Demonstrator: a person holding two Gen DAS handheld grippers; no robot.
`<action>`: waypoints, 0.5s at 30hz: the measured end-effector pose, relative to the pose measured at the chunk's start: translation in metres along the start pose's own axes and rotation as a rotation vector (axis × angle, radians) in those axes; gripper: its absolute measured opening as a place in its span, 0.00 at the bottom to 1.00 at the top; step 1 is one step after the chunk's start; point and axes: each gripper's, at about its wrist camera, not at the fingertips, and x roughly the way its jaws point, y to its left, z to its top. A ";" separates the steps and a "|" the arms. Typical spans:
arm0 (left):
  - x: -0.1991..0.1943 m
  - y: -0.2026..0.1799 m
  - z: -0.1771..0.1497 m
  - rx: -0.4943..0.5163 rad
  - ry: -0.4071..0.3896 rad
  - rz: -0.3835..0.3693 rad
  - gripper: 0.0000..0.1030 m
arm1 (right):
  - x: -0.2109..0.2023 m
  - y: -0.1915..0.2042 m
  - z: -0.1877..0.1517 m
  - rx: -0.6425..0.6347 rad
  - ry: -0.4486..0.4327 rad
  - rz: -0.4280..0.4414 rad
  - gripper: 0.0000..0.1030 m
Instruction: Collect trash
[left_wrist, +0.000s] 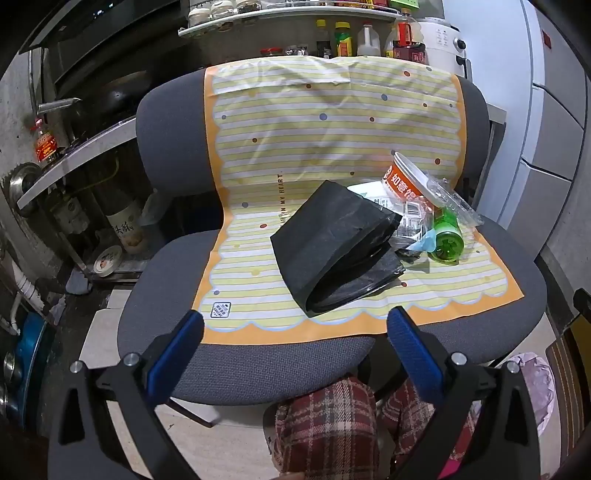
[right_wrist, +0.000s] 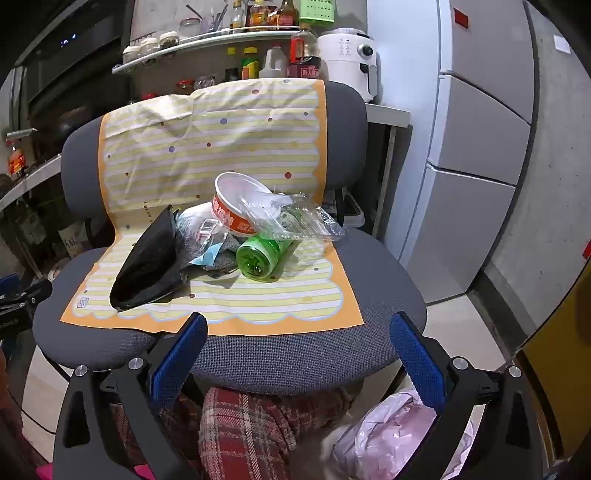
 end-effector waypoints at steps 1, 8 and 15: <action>0.000 0.000 0.000 -0.001 0.000 -0.003 0.94 | 0.000 0.000 0.000 0.002 0.000 0.001 0.94; -0.004 -0.002 -0.001 0.007 -0.004 -0.001 0.94 | -0.001 -0.002 0.000 0.005 0.008 0.002 0.94; -0.006 -0.002 0.000 0.011 -0.004 0.000 0.94 | -0.001 -0.004 0.000 0.006 0.010 0.003 0.94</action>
